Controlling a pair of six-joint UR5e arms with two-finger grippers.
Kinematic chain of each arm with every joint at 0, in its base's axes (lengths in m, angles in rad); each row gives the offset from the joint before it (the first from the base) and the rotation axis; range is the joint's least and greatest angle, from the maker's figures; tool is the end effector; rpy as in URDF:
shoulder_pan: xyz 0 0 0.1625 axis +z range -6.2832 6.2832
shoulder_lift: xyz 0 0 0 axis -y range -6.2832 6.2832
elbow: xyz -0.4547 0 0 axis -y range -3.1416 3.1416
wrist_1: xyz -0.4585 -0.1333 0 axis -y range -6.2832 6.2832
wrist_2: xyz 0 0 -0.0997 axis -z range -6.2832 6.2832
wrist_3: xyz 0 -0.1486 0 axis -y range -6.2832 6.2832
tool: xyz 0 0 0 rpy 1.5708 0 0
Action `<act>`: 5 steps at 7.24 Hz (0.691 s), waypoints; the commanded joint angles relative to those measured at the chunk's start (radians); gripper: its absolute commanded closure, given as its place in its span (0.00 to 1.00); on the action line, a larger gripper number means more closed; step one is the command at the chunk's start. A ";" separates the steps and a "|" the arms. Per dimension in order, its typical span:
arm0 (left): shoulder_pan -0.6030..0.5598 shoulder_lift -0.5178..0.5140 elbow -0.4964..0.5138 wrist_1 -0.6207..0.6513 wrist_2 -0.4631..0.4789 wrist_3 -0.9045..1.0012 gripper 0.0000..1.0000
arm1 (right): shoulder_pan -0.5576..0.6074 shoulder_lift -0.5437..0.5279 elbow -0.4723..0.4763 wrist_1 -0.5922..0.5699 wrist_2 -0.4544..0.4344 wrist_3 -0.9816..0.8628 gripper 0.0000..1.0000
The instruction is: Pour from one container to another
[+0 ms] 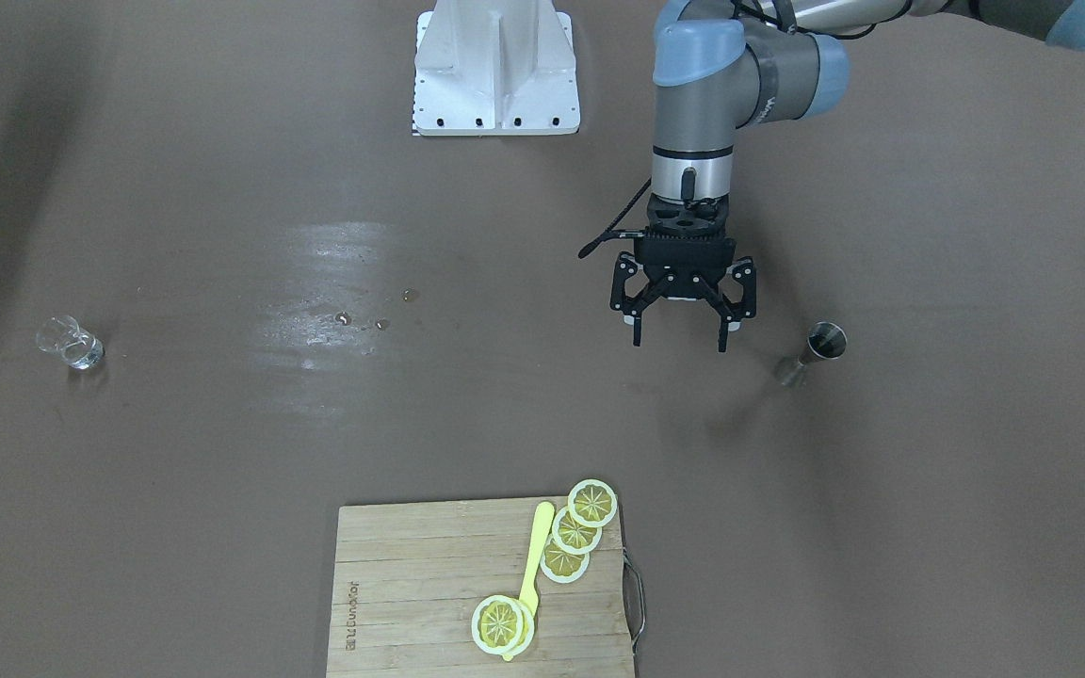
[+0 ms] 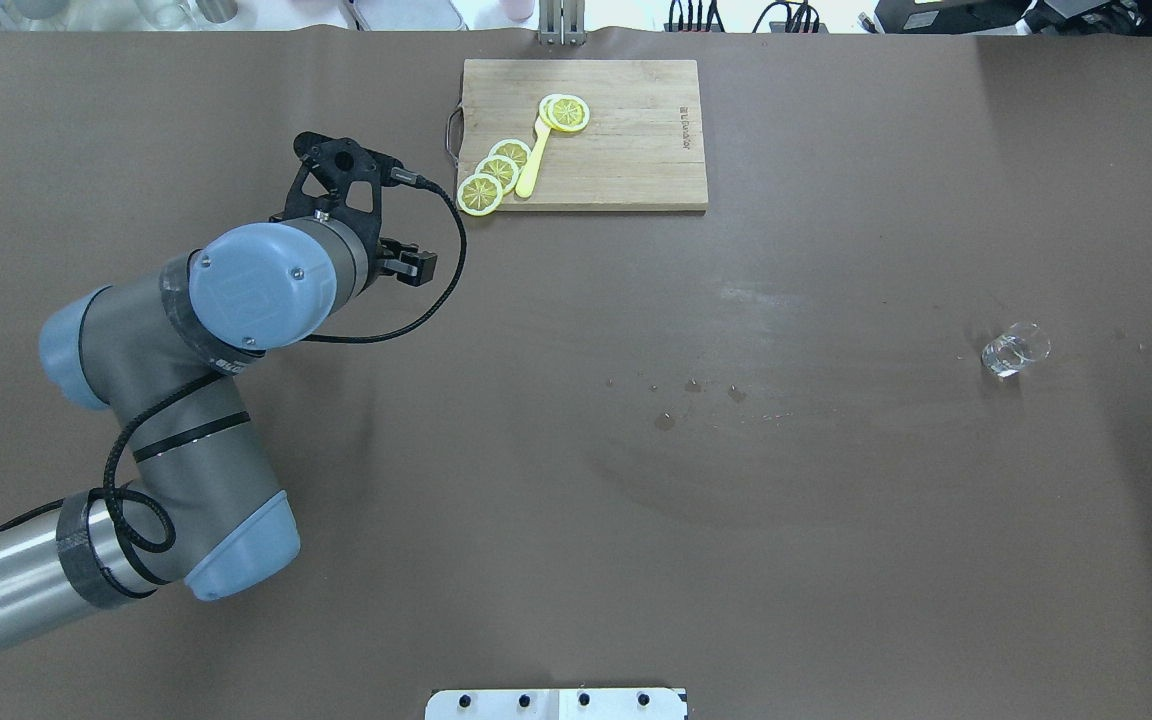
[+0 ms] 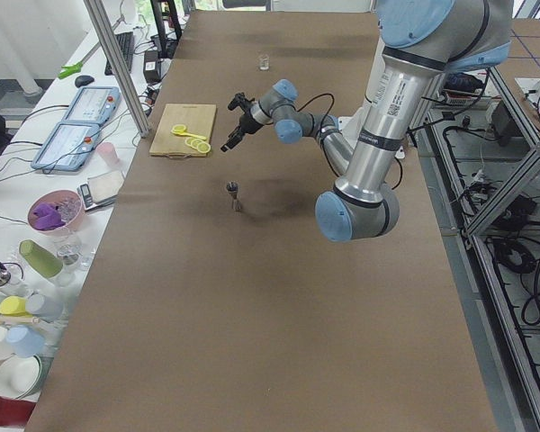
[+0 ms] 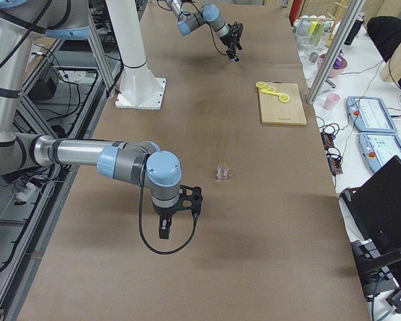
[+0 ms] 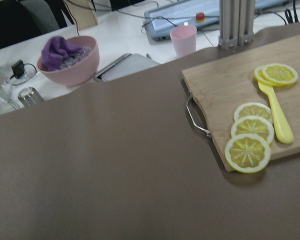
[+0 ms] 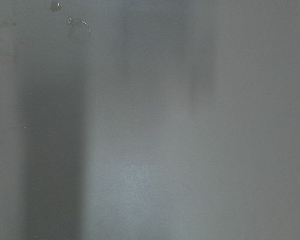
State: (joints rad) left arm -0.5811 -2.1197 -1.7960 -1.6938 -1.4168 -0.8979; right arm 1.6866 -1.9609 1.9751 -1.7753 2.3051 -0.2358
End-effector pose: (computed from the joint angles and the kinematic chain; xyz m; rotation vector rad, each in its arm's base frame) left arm 0.5346 -0.5378 0.2436 0.6414 0.6407 0.0163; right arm 0.0754 -0.3562 0.7037 -0.0508 -0.7524 -0.0444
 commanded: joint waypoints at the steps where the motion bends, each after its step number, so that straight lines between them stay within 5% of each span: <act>1: -0.049 -0.080 0.023 0.208 -0.185 0.001 0.02 | 0.001 0.007 -0.008 0.002 0.048 -0.005 0.00; 3: -0.115 -0.156 0.043 0.409 -0.369 0.001 0.02 | 0.001 0.013 -0.083 -0.009 0.030 -0.001 0.00; 5: -0.193 -0.155 0.043 0.428 -0.450 0.001 0.02 | 0.005 0.051 -0.156 0.023 -0.016 -0.007 0.00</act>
State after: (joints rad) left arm -0.7253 -2.2712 -1.7551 -1.2905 -1.8167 -0.8974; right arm 1.6905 -1.9353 1.8532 -1.7700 2.3271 -0.2429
